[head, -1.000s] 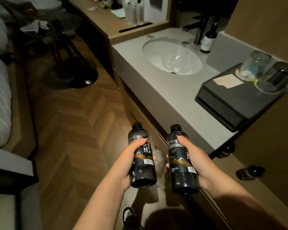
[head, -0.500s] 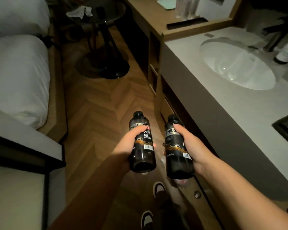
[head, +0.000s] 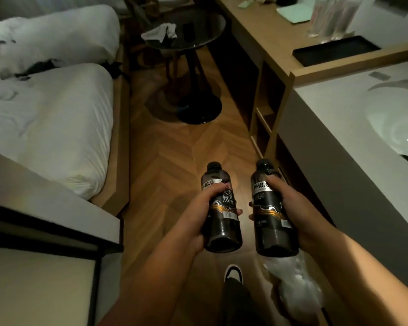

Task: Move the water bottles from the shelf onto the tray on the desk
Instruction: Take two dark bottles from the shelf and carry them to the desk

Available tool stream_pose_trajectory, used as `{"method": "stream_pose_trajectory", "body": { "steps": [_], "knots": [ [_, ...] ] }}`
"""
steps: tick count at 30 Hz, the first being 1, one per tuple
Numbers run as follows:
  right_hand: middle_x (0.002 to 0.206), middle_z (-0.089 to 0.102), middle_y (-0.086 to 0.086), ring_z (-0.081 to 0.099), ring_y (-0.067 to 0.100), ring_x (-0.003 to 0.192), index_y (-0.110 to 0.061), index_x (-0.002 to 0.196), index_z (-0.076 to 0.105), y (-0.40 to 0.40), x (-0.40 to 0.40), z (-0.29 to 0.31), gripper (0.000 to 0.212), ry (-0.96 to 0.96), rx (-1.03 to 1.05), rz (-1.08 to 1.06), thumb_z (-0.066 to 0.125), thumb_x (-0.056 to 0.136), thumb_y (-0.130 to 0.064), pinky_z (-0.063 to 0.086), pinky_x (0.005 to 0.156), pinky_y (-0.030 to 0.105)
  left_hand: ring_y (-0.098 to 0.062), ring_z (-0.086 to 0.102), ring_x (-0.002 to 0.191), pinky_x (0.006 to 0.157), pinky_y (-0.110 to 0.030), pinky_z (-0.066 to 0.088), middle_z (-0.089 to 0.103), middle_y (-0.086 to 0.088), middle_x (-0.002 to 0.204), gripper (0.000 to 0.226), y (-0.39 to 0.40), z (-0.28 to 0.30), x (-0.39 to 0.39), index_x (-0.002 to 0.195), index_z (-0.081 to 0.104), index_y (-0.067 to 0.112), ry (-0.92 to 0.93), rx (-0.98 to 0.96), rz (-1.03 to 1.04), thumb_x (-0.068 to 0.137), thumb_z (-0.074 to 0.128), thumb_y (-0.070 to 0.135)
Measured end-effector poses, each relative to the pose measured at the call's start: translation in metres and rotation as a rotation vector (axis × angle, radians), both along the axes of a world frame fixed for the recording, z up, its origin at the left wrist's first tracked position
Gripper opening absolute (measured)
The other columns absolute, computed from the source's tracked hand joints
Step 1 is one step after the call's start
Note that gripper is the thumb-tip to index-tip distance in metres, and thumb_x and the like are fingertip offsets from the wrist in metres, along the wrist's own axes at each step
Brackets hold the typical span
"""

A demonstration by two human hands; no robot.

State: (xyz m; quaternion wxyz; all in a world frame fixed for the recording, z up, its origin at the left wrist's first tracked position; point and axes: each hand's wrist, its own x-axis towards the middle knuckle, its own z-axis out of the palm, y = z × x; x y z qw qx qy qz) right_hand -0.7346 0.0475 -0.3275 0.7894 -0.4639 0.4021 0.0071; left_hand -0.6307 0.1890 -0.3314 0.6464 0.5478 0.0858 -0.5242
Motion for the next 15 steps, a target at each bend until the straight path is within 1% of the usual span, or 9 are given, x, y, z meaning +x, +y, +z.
{"method": "stream_pose_trajectory", "body": {
  "steps": [2, 6, 8, 11, 14, 15],
  "knots": [
    [0.089, 0.064, 0.021, 0.062, 0.034, 0.073, -0.011, 0.100, 0.057, -0.019, 0.026, 0.003, 0.035, 0.004, 0.000, 0.003, 0.057, 0.085, -0.043, 0.053, 0.059, 0.034, -0.023, 0.068, 0.066, 0.063, -0.031, 0.054, 0.068, -0.009, 0.071, 0.046, -0.019, 0.001, 0.024, 0.118, 0.053, 0.006, -0.009, 0.008, 0.018, 0.081, 0.064, 0.031],
    [0.086, 0.065, 0.019, 0.064, 0.032, 0.069, -0.009, 0.102, 0.056, -0.055, 0.068, 0.010, 0.040, 0.016, -0.004, -0.005, 0.057, 0.084, -0.045, 0.054, 0.058, 0.033, -0.024, 0.068, 0.067, 0.064, -0.033, 0.055, 0.068, -0.010, 0.070, 0.039, -0.052, 0.004, 0.068, 0.110, 0.054, 0.008, 0.013, -0.005, 0.052, 0.080, 0.065, 0.030],
    [0.086, 0.066, 0.018, 0.065, 0.032, 0.070, -0.011, 0.104, 0.056, -0.071, 0.087, 0.015, 0.040, 0.029, 0.006, -0.021, 0.057, 0.084, -0.046, 0.055, 0.059, 0.034, -0.025, 0.069, 0.067, 0.065, -0.033, 0.055, 0.068, -0.011, 0.072, 0.041, -0.067, 0.007, 0.088, 0.110, 0.054, 0.009, 0.012, -0.020, 0.073, 0.077, 0.067, 0.029],
    [0.087, 0.067, 0.018, 0.066, 0.031, 0.071, -0.011, 0.104, 0.055, -0.095, 0.113, 0.021, 0.042, 0.046, 0.016, -0.044, 0.058, 0.083, -0.047, 0.055, 0.065, 0.036, -0.025, 0.069, 0.067, 0.068, -0.035, 0.055, 0.069, -0.011, 0.075, 0.055, -0.091, 0.013, 0.119, 0.113, 0.054, 0.008, 0.012, -0.040, 0.081, 0.067, 0.070, 0.031],
    [0.089, 0.066, 0.019, 0.065, 0.031, 0.070, -0.010, 0.106, 0.055, -0.116, 0.136, 0.026, 0.046, 0.048, 0.011, -0.068, 0.058, 0.082, -0.049, 0.055, 0.069, 0.038, -0.025, 0.069, 0.067, 0.071, -0.036, 0.055, 0.066, -0.012, 0.081, 0.048, -0.114, 0.016, 0.149, 0.111, 0.056, 0.007, 0.024, -0.053, 0.079, 0.070, 0.070, 0.030],
    [0.089, 0.066, 0.019, 0.065, 0.031, 0.069, -0.009, 0.106, 0.055, -0.123, 0.145, 0.028, 0.047, 0.049, 0.009, -0.079, 0.058, 0.082, -0.049, 0.054, 0.070, 0.039, -0.025, 0.069, 0.067, 0.072, -0.036, 0.055, 0.066, -0.012, 0.081, 0.051, -0.124, 0.016, 0.160, 0.111, 0.056, 0.007, 0.025, -0.053, 0.064, 0.068, 0.071, 0.031]
  ]
}}
